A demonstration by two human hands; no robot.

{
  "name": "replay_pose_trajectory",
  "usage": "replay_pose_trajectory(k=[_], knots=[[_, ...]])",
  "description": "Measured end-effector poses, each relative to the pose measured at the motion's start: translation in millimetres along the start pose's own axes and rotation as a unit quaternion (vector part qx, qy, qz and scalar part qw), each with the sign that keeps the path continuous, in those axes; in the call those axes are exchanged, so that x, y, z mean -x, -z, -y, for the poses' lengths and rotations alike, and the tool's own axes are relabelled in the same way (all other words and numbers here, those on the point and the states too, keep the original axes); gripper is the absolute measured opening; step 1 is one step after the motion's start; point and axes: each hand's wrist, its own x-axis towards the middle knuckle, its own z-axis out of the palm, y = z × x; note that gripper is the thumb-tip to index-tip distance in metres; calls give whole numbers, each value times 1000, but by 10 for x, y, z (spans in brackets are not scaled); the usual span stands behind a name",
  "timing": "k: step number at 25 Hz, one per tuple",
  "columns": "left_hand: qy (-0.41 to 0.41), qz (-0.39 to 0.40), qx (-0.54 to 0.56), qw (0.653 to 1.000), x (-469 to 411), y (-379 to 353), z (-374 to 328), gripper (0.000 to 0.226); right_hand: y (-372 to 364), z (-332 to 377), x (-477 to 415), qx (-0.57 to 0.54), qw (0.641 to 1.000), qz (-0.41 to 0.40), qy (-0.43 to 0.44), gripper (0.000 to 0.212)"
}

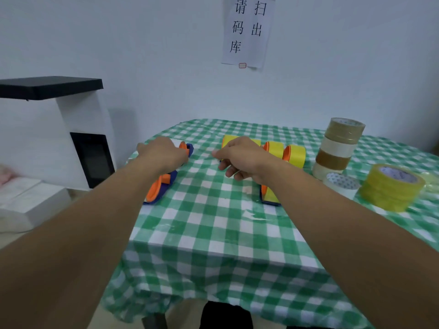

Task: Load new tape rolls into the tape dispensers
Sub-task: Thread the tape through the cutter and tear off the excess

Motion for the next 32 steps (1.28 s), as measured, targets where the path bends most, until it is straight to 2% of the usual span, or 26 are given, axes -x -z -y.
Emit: replay_pose_trajectory(k=[2,6,13,16,21,24,27,30,32], knots=[[28,36,-58,997,-43,-69,155,25,-22,5,-10,0,1000,4,0,30],[77,33,-94,992,-77,-200,357,32,-59,-15,-20,6,1000,13,1,25],[26,14,-137,990,43,-163,340,9,-116,-21,-3,15,1000,26,4,21],[24,-3,-132,991,112,-110,278,9,-127,-2,19,17,999,29,7,24],[13,-98,-2,995,272,238,-112,29,-102,68,79,6,999,26,31,17],[-26,-149,112,982,296,345,-376,23,1,131,150,-16,999,-3,50,19],[-48,-141,246,958,363,361,-627,35,184,158,225,-42,997,-22,64,28],[-89,-129,356,921,484,242,-916,21,420,117,285,-59,994,-33,81,27],[-111,-113,400,903,569,133,-1099,41,586,85,347,-75,991,-51,94,20]])
